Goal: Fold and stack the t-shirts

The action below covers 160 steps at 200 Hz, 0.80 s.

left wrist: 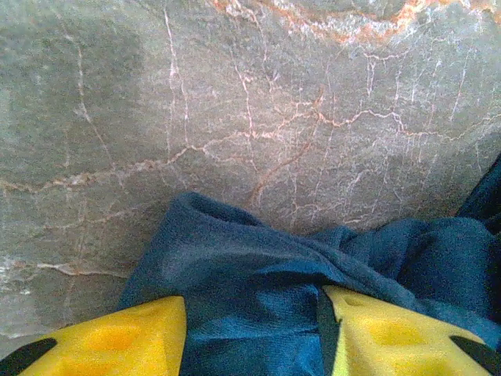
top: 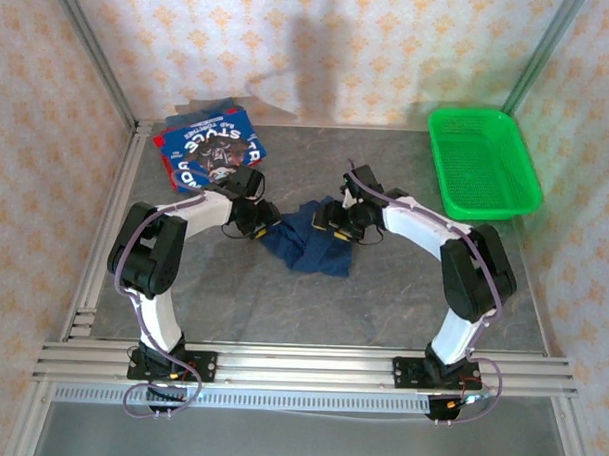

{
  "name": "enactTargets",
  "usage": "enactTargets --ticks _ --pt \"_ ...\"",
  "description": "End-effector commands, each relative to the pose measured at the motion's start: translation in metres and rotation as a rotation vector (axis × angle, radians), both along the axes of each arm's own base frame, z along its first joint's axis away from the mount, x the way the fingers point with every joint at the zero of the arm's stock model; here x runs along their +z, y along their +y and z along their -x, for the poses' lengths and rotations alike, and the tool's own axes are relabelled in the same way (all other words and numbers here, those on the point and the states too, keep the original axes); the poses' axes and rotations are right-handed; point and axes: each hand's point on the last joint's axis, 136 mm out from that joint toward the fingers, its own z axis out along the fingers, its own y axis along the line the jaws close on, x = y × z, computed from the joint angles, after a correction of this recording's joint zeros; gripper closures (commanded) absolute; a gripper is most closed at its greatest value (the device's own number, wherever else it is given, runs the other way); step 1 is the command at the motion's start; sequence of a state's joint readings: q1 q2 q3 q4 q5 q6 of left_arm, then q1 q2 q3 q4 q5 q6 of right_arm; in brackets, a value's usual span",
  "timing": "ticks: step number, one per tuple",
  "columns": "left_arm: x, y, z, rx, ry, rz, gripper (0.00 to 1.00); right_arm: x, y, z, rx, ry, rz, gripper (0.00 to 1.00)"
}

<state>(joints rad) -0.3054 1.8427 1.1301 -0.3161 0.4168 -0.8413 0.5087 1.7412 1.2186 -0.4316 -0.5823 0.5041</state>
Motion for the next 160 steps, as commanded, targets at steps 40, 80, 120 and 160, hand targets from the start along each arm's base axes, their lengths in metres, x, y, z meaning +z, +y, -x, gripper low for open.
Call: enactTargets --ticks 40,80,120,160 --pt "-0.022 0.015 0.005 0.046 0.018 -0.052 0.82 0.035 0.040 -0.002 0.193 -0.088 0.138 0.36" --pt "-0.025 0.016 0.011 0.030 0.027 -0.058 0.90 0.022 0.060 -0.016 0.235 -0.128 0.247 0.37" --pt "-0.028 0.017 0.017 0.023 0.036 -0.060 0.94 0.007 0.076 -0.024 0.273 -0.148 0.310 0.41" --pt "-0.029 0.016 0.019 0.014 0.032 -0.050 0.95 -0.008 0.068 -0.038 0.229 -0.168 0.420 0.51"
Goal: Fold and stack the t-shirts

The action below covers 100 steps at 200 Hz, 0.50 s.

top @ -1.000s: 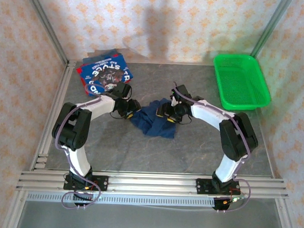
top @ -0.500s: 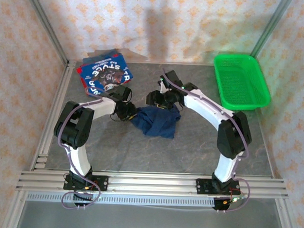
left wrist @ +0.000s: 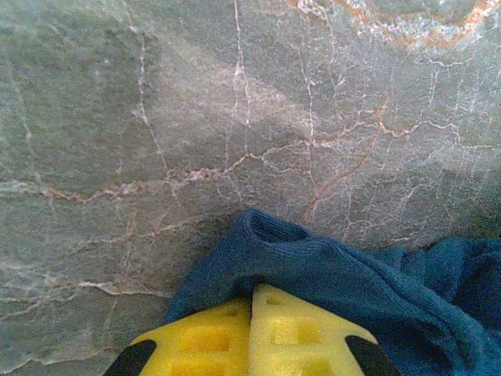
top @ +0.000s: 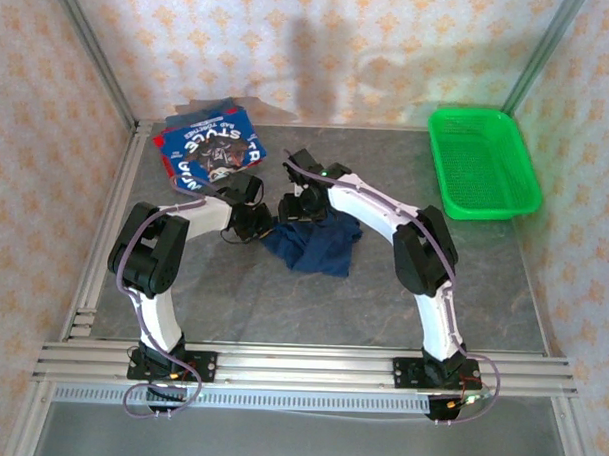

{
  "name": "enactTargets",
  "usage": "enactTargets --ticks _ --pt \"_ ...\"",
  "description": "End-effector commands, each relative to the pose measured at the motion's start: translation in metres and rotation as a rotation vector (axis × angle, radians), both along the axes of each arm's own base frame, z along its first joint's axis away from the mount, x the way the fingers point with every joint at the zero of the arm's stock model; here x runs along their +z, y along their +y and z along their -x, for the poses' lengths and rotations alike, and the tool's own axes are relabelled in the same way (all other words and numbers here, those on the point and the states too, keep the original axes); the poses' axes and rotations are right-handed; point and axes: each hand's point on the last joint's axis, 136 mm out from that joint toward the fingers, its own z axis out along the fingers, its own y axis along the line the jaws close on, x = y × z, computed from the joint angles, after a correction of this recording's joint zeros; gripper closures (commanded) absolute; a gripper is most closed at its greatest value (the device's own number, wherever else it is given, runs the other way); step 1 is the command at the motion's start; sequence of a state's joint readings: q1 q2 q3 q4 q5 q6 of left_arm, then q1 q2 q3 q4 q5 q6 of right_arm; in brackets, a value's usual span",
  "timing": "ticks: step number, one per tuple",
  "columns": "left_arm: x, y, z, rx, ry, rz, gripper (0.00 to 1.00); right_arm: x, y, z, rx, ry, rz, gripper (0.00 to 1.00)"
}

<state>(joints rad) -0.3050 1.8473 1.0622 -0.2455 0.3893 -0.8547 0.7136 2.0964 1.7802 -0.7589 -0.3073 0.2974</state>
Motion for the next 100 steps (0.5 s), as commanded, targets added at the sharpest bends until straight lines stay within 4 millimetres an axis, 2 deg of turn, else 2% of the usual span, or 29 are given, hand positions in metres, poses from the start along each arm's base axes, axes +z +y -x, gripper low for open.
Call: enactTargets --ticks 1,24,61,81,100 --pt "-0.012 0.009 0.013 -0.010 0.034 -0.030 0.95 -0.004 -0.011 -0.011 -0.030 -0.049 0.100 0.52" --pt "-0.012 0.008 0.014 -0.015 0.036 -0.026 0.95 -0.004 -0.019 -0.022 -0.073 -0.083 0.155 0.70" --pt "-0.007 0.010 0.016 -0.011 0.027 -0.032 0.94 0.007 -0.024 -0.024 -0.087 -0.112 0.165 1.00" --pt "0.005 0.012 0.015 -0.001 -0.005 -0.021 0.89 0.028 -0.029 -0.023 -0.106 -0.155 0.142 1.00" --pt "0.022 0.015 0.013 0.012 -0.045 -0.020 0.72 0.054 -0.036 -0.020 -0.121 -0.208 0.110 1.00"
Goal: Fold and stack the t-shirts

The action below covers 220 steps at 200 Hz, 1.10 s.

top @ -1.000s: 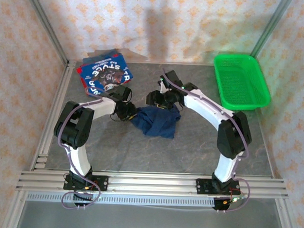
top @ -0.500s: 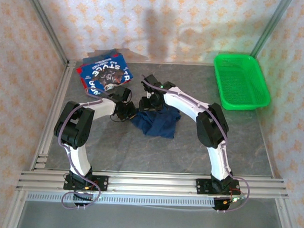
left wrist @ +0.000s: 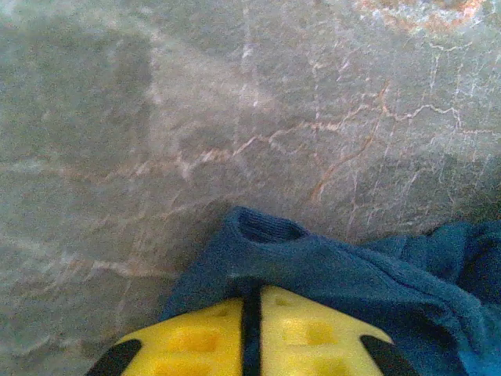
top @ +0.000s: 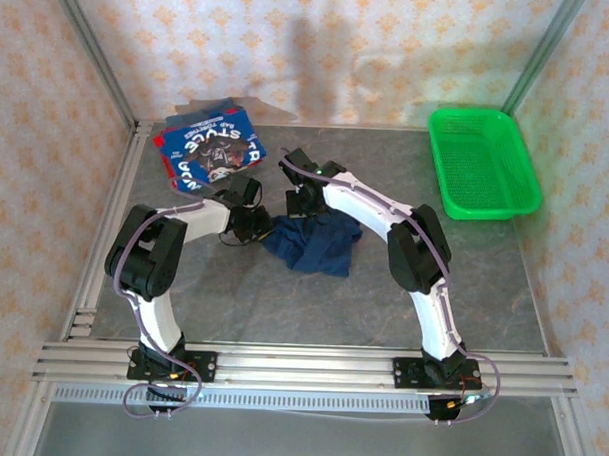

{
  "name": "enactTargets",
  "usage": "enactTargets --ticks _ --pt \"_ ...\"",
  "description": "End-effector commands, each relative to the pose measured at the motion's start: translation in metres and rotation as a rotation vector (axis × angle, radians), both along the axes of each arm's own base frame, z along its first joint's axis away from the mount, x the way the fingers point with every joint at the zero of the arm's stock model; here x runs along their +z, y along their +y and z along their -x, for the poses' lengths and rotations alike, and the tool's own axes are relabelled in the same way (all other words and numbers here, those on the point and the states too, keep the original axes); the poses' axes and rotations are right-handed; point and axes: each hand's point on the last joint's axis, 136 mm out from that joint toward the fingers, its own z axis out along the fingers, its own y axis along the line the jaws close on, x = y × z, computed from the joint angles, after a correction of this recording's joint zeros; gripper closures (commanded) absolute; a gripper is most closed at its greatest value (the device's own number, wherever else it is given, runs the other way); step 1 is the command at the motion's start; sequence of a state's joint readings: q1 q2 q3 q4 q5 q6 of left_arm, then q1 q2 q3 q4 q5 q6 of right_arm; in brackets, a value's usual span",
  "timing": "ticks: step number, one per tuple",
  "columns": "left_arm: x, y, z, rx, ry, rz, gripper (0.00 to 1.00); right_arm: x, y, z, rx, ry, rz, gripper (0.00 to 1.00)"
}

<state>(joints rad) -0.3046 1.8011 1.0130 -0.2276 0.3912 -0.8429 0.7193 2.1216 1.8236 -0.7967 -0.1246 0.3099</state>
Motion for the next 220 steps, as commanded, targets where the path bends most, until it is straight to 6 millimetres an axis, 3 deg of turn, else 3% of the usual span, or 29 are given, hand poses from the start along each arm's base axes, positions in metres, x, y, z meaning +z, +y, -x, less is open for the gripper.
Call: enactTargets --ticks 1,25,51,104,153,181,214,220 --pt "0.019 0.013 0.004 0.023 -0.030 -0.021 0.72 0.057 -0.017 0.000 -0.035 -0.122 -0.024 1.00" --pt "0.037 0.017 0.001 0.038 -0.077 -0.011 0.57 0.086 -0.028 0.007 -0.066 -0.172 -0.086 1.00" --pt "0.045 0.015 -0.006 0.037 -0.113 0.004 0.52 0.104 -0.038 0.016 -0.103 -0.191 -0.152 1.00" --pt "0.011 0.016 -0.003 0.029 -0.037 -0.014 0.51 0.137 -0.071 0.024 -0.187 -0.246 -0.222 1.00" --pt "-0.007 0.009 -0.009 0.033 -0.014 0.011 0.49 0.131 -0.085 0.032 -0.226 -0.214 -0.236 1.00" --pt "-0.015 0.005 -0.013 0.037 -0.005 0.022 0.51 0.135 -0.088 0.033 -0.236 -0.226 -0.254 1.00" --pt "-0.015 -0.015 -0.018 -0.012 0.000 0.031 0.70 0.149 -0.091 0.029 -0.246 -0.253 -0.276 1.00" --pt "-0.024 -0.018 -0.018 -0.020 0.018 0.028 0.75 0.152 -0.092 0.028 -0.249 -0.257 -0.282 1.00"
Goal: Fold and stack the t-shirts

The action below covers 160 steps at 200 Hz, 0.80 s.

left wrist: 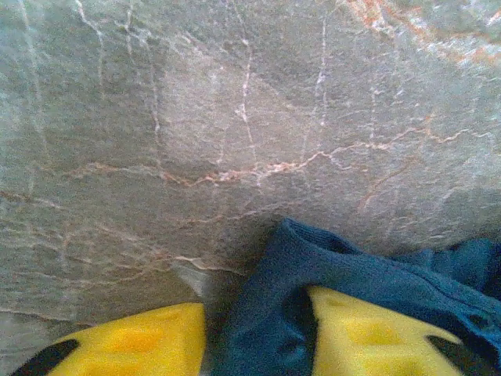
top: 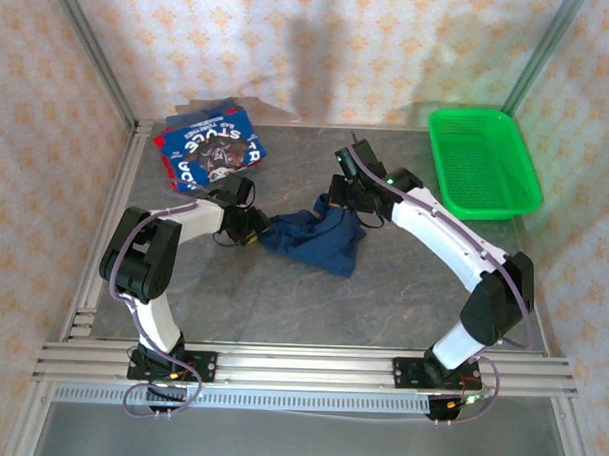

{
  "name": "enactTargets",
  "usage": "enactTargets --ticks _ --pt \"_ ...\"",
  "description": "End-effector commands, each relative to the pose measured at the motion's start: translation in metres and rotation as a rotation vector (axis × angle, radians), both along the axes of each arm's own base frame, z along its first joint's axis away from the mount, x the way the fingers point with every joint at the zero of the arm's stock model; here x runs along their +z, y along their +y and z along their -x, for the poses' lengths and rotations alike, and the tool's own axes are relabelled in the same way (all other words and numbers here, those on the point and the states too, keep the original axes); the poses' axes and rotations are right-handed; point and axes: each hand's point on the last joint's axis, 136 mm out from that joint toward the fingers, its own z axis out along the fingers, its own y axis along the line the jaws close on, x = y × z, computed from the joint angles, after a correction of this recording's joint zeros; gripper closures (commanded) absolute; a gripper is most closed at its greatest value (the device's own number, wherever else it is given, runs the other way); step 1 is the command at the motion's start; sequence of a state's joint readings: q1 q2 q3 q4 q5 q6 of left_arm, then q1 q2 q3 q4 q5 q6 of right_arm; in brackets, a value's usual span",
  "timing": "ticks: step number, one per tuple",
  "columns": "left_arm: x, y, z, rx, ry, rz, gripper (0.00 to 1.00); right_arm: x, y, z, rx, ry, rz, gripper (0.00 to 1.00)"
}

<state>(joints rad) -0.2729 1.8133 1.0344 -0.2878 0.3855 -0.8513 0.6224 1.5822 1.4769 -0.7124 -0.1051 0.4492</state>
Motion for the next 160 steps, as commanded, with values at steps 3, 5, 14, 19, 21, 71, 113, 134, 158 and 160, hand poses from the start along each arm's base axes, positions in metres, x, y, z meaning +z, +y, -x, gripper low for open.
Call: enactTargets --ticks 3,5,14,19,21,71,113,134,158,160 --pt "-0.020 -0.035 -0.019 -0.065 -0.032 0.045 0.77 0.032 -0.004 -0.005 -0.024 -0.074 -0.060 1.00" --pt "-0.019 -0.035 -0.021 -0.065 -0.032 0.046 0.79 0.033 -0.004 -0.005 -0.024 -0.075 -0.062 1.00" --pt "-0.015 -0.038 -0.026 -0.074 -0.040 0.045 0.85 0.039 -0.005 -0.006 -0.026 -0.085 -0.072 1.00" --pt "-0.011 -0.038 -0.028 -0.074 -0.045 0.041 0.89 0.042 -0.005 -0.007 -0.027 -0.089 -0.076 1.00" --pt "-0.010 -0.037 -0.029 -0.073 -0.046 0.038 0.90 0.043 -0.006 -0.008 -0.028 -0.092 -0.078 1.00" --pt "0.134 -0.003 -0.065 -0.083 -0.299 -0.077 0.97 0.117 -0.040 -0.024 -0.082 -0.229 -0.143 1.00" --pt "0.284 0.037 -0.065 -0.029 -0.576 -0.160 0.97 0.197 -0.087 -0.039 -0.161 -0.386 -0.255 1.00" --pt "0.342 0.055 -0.055 0.000 -0.686 -0.210 0.96 0.229 -0.105 -0.041 -0.183 -0.455 -0.283 1.00" --pt "0.391 0.072 -0.042 0.033 -0.779 -0.239 0.96 0.261 -0.124 -0.039 -0.209 -0.534 -0.299 1.00" --pt "0.395 0.073 -0.041 0.037 -0.786 -0.238 0.96 0.263 -0.125 -0.039 -0.211 -0.537 -0.299 1.00"
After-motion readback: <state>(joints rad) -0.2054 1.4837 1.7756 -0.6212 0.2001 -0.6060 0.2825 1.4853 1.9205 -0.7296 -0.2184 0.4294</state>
